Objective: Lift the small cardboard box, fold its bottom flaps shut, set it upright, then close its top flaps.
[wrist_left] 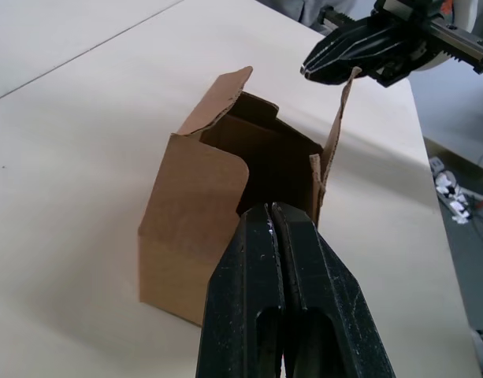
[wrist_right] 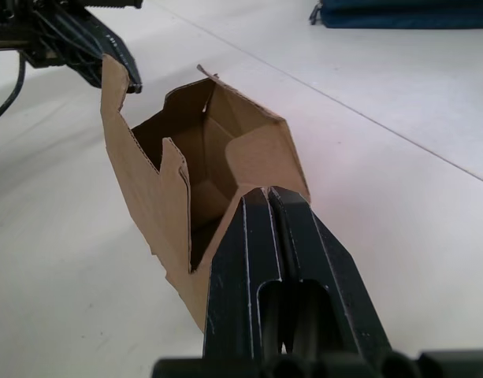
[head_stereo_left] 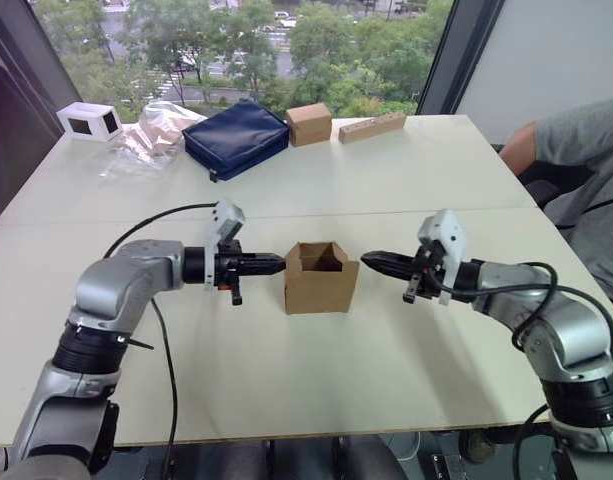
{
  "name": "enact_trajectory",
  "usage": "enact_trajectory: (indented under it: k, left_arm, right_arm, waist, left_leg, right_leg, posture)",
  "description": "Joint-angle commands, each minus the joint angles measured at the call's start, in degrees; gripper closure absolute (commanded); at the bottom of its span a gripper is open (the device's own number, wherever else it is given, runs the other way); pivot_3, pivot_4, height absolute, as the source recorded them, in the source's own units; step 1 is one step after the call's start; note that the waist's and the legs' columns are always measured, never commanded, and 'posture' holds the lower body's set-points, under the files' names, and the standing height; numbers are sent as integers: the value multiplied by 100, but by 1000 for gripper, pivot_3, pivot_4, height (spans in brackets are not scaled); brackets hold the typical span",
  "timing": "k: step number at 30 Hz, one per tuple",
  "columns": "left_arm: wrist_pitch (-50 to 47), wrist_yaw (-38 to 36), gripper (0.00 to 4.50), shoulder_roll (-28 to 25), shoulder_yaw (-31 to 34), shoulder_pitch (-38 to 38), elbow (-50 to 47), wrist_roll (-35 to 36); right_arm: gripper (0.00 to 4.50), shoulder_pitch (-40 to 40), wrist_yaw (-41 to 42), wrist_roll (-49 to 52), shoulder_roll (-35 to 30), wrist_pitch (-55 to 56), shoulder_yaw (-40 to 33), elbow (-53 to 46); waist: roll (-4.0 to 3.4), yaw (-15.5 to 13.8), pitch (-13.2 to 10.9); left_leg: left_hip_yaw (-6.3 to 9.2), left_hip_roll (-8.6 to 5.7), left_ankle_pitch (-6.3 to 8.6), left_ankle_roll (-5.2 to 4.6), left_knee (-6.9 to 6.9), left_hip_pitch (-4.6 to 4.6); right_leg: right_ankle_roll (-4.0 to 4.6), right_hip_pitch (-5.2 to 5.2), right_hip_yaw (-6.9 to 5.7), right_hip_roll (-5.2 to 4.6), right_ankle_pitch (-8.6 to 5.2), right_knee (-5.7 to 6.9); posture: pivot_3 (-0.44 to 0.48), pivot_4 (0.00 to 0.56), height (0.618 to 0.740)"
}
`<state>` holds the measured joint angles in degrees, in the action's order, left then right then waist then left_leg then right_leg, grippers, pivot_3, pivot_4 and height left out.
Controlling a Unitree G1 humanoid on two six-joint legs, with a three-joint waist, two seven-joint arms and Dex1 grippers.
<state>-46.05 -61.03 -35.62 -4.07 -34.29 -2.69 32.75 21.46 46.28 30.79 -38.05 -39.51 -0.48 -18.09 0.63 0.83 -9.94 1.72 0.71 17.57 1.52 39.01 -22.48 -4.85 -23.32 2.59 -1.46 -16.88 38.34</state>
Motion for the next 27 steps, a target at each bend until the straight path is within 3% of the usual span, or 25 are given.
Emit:
enact_trajectory:
  k: [1, 15, 27]
  left_arm:
    - [333, -25, 4465, 105, -141, -152, 159, -219]
    - [1320, -147, 4465, 227, -880, -15, 418, -1191]
    - [1479, -69, 4465, 511, -953, -279, 788, -1509]
  right_arm:
    - [4500, 248, 83, -194, 137, 256, 211, 229]
    - [4500, 629, 439, -800, 370, 739, 797, 1122]
    - [4500, 552, 500, -967, 416, 801, 837, 1114]
  waist:
    - [0, -3, 0]
    - [0, -24, 0]
    - [-2, -16, 2]
  left_leg:
    - [-1, -1, 0, 0, 0, 0]
    - [-2, -10, 0, 1, 3, -2]
    - [0, -12, 0, 0, 6, 2]
  right_leg:
    - [0, 0, 0, 0, 0, 0]
    - [0, 1, 0, -5, 0, 0]
    - [-1, 8, -2, -5, 1, 0]
  posture:
    - [0, 150, 740]
    - [0, 150, 740]
    - [0, 150, 740]
